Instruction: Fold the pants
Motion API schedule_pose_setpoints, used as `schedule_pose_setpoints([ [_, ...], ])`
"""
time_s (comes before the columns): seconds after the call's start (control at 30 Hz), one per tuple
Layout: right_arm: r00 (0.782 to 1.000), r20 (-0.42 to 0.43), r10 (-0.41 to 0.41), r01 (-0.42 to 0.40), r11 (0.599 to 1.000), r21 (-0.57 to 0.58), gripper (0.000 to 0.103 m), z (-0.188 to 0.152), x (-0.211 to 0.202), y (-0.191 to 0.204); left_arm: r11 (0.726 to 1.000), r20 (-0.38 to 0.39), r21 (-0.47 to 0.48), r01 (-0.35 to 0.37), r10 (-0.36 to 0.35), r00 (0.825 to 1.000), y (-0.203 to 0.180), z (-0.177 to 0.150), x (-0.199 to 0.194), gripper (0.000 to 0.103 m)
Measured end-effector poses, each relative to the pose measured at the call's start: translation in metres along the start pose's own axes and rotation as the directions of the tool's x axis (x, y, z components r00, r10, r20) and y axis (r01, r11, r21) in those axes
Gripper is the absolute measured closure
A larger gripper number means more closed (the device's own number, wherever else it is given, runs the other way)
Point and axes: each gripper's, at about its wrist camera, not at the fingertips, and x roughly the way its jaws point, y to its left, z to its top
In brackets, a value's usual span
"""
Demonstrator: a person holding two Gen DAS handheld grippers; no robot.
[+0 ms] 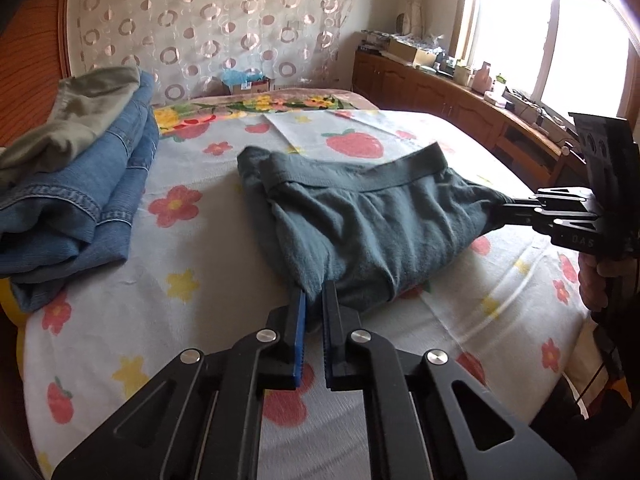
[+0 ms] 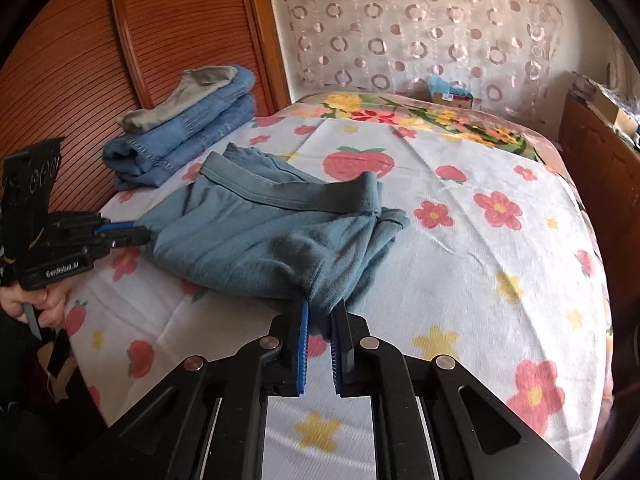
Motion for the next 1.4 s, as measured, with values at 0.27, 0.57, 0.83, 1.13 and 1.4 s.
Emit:
schedule_pose_setpoints([
  [0.27,1.000,0.005,0.017,-0.017,1.000,-0.011,0.094,-0.019,-0.028,0.010,1.000,0.011,-0.003,0.030,-0.030,1.000,-0.016,-0.018,-0.026,0.095],
  [0.57,1.000,-0.010,-0.005,0.005,1.000,0.002,0.094,-0.030,-0.045,0.006,0.999,0.004,0.038,0.036,-0.036,0.999,-0.047,-0.025,-0.037,0.095],
  [0.83,1.000,-0.011,0.003,-0.002,1.000,0.017,0.094,-0.042,-0.060,0.011,0.998,-0.010,0.052,0.041,-0.040,0.999,-0.055,-0.032,-0.041,0.095],
  [1.13,1.000,-0.027,-0.006,0.006,1.000,0.030,0.094,-0.050,-0.061,0.012,0.998,-0.032,0.042,0.039,-0.037,0.999,-0.059,-0.033,-0.036,0.095],
  [1.4,0.999,0.004,-0.034,0.034,0.999,0.017,0.090,-0.049,-0.076,0.015,0.999,-0.029,0.044,0.026,-0.025,0.999,-0.058,-0.031,-0.037,0.086],
])
